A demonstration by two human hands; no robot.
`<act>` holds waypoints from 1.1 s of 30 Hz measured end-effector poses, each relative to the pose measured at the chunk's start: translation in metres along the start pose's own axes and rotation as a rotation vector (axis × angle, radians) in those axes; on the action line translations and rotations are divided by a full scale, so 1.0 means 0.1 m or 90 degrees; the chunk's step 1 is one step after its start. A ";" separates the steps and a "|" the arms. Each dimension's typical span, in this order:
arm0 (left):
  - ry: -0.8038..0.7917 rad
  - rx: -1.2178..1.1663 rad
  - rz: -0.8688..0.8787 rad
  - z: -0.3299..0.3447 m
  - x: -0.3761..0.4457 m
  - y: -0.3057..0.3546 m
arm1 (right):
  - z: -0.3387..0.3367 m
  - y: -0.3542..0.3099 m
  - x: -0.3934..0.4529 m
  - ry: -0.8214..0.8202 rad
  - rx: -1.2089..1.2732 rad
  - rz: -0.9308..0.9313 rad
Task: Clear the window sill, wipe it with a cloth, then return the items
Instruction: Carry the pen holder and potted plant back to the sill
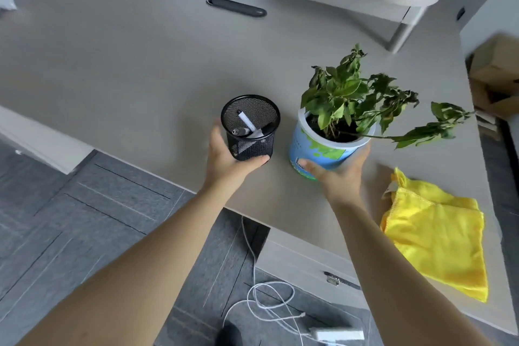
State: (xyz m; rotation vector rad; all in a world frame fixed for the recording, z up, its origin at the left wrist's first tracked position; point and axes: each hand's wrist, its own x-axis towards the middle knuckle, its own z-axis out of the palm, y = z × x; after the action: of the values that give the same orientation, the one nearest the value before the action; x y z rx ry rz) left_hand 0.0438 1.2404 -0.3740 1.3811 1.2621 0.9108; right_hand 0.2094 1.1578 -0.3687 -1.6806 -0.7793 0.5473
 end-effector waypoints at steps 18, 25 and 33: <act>-0.071 -0.018 0.085 0.02 0.05 0.32 | 0.01 -0.25 -0.09 0.133 0.041 -0.058; -0.187 -0.025 0.136 0.36 -0.49 0.91 | -0.83 -0.65 -0.46 0.226 0.066 -0.058; -0.384 -0.027 0.194 1.26 -1.78 1.39 | -2.33 -0.70 -1.51 0.388 0.051 -0.062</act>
State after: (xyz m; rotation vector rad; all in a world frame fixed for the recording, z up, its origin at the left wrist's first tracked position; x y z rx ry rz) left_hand 0.1656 1.0513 -0.2467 1.6761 0.5827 0.6367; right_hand 0.2589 0.9015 -0.2500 -1.6000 -0.3815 -0.0156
